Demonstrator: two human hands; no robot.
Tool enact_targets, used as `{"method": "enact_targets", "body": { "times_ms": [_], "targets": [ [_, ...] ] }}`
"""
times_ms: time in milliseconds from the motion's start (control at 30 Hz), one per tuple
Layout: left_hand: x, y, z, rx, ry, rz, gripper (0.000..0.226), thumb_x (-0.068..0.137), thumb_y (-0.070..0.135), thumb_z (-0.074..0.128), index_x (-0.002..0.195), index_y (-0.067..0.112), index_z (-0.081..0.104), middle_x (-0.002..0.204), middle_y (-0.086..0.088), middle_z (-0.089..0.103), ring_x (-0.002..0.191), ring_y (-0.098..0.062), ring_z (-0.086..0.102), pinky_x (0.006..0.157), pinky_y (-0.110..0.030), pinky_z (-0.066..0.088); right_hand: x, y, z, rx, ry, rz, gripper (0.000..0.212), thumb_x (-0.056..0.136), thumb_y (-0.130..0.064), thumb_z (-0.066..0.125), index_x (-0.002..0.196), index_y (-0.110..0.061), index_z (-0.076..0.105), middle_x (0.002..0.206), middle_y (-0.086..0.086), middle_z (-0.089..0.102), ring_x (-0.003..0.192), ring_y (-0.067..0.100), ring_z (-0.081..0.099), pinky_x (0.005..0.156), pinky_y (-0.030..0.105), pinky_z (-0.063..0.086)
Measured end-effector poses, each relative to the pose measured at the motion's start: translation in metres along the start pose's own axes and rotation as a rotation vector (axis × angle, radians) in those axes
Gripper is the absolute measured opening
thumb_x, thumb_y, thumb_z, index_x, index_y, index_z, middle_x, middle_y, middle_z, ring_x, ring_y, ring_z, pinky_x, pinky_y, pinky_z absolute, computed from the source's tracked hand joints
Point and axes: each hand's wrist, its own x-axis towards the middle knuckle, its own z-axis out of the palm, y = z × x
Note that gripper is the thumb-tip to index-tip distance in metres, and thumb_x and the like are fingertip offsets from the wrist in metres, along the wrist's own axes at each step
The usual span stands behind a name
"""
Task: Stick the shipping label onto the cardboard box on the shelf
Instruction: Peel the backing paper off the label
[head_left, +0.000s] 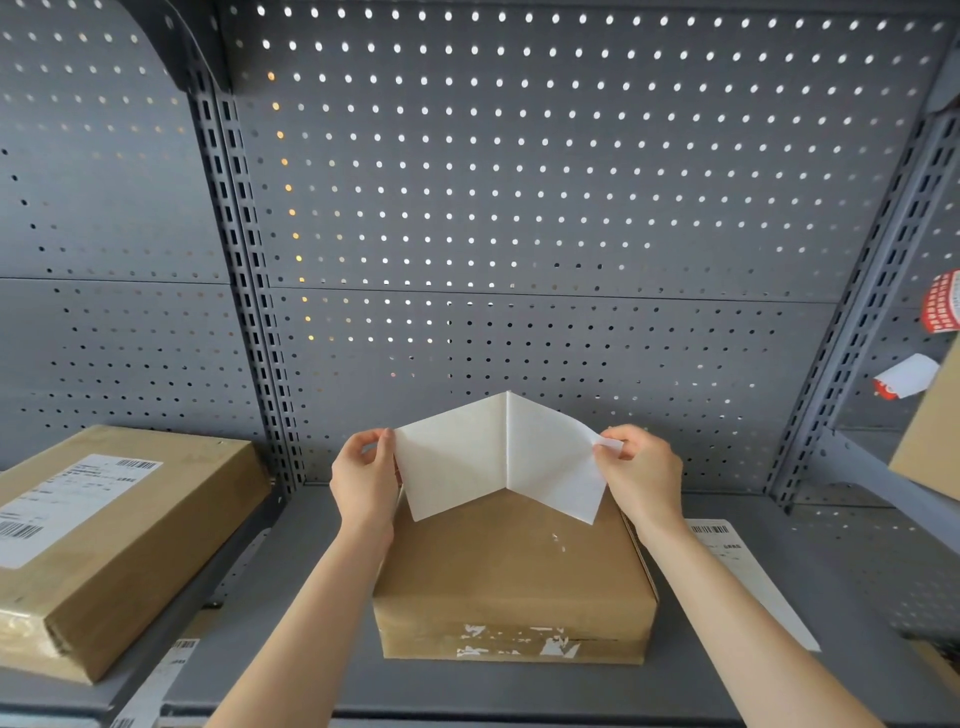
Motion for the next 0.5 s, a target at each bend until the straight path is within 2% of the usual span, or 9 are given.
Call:
{"method": "enact_targets", "body": {
  "times_ms": [133,267,500],
  "targets": [
    [0.002,-0.001,0.000,0.004,0.009,-0.004,0.015,0.092,0.029,0.055,0.095,0.017,0.064,0.102,-0.008,0.066,0.084,-0.022,0.060,0.082,-0.042,0.052,0.000,-0.001,-0.003,0.023,0.016,0.027,0.015,0.082,-0.006,0.054,0.081,-0.013,0.067,0.073,0.003,0.067,0.074,0.023,0.058,0.063,0.027,0.041],
    [0.002,-0.002,0.000,0.008,0.020,-0.010,0.012,0.092,0.029,0.055,0.093,0.020,0.063,0.103,-0.009,0.066,0.091,-0.026,0.060,0.085,-0.044,0.052,0.000,-0.001,-0.006,0.005,0.038,0.029,0.016,0.081,-0.005,0.053,0.081,-0.011,0.068,0.072,0.004,0.067,0.074,0.024,0.058,0.063,0.028,0.043],
    [0.002,-0.005,-0.002,0.034,0.054,-0.002,0.011,0.093,0.026,0.053,0.094,0.020,0.061,0.105,-0.009,0.064,0.091,-0.025,0.057,0.083,-0.041,0.048,0.002,-0.001,-0.012,-0.011,0.086,0.030,0.019,0.080,-0.003,0.050,0.080,-0.008,0.067,0.073,0.007,0.066,0.073,0.026,0.056,0.065,0.031,0.045]
  ]
}}
